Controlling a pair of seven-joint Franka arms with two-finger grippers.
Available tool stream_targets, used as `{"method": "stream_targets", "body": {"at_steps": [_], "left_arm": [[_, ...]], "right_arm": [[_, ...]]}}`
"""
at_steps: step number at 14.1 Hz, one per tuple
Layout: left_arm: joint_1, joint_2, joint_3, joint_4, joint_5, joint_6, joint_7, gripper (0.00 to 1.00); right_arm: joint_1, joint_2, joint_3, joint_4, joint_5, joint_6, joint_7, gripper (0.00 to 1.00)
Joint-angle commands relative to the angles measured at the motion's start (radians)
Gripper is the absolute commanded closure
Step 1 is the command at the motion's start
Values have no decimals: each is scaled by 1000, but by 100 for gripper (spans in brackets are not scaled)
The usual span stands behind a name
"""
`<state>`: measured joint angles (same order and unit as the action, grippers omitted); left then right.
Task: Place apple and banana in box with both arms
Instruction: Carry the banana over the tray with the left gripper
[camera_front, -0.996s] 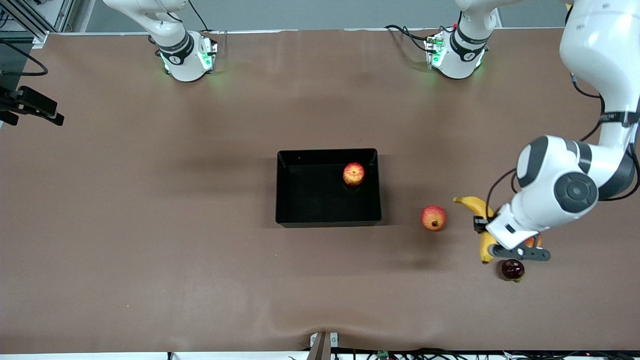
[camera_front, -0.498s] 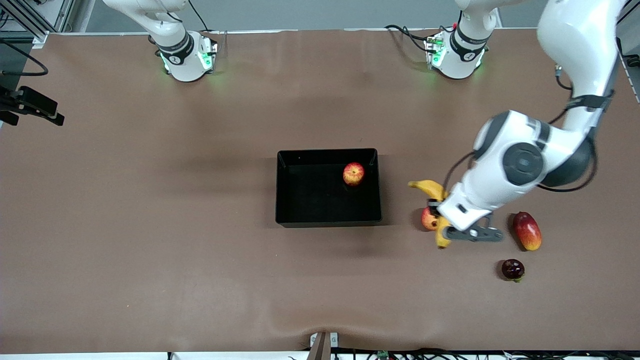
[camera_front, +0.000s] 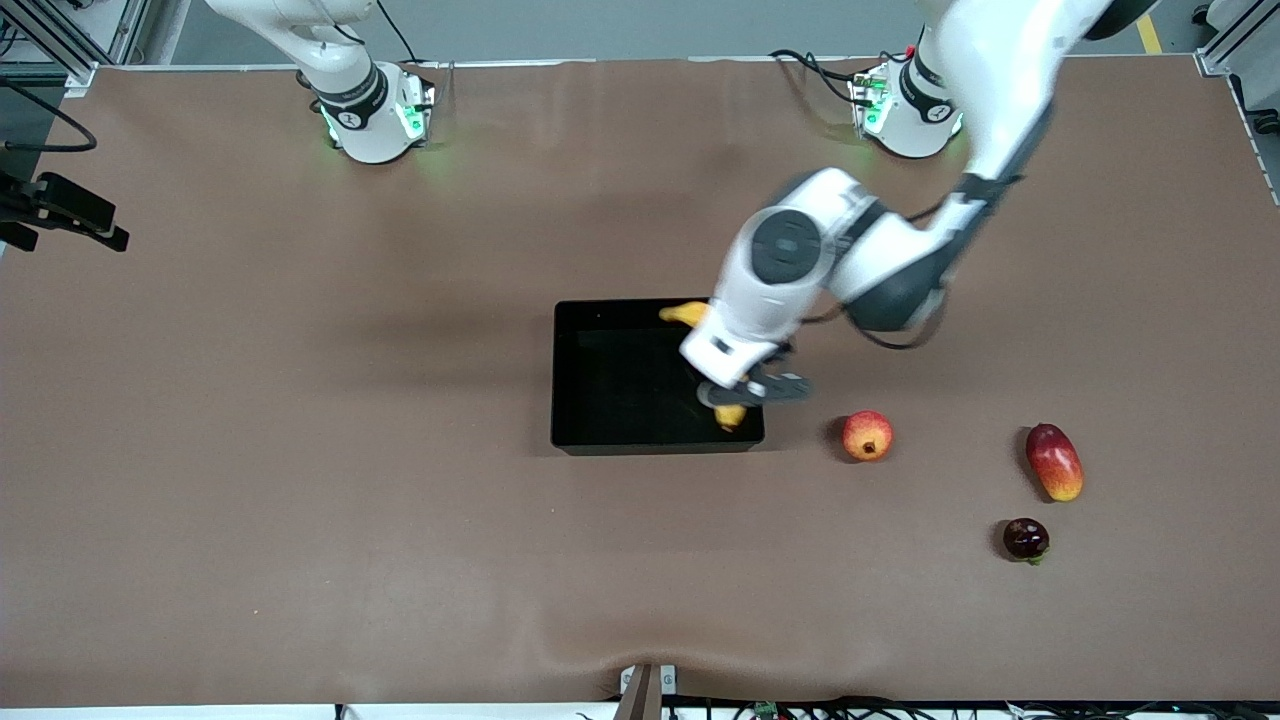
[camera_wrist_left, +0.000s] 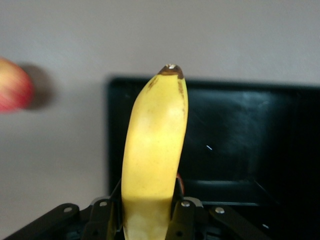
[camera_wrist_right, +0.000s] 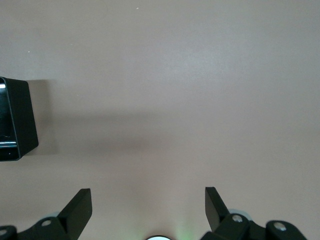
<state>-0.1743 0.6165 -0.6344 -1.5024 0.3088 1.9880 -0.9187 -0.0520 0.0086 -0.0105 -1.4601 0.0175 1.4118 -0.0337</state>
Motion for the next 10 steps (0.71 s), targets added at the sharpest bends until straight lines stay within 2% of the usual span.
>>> {"method": "stream_targets", "body": {"at_steps": [1, 5, 6, 10], "left_arm": [[-69, 60, 27, 42, 9, 38, -51, 100], [-165, 136, 65, 111, 9, 87, -80, 100], [-194, 159, 93, 129, 9, 95, -84, 100], [-362, 189, 290, 140, 1, 216, -88, 100]], "right_arm": [[4, 5, -3, 14, 10, -8, -8, 0], [4, 5, -3, 14, 9, -10, -8, 0], [4, 5, -3, 14, 9, -10, -8, 0], [4, 5, -3, 14, 9, -11, -8, 0]]}}
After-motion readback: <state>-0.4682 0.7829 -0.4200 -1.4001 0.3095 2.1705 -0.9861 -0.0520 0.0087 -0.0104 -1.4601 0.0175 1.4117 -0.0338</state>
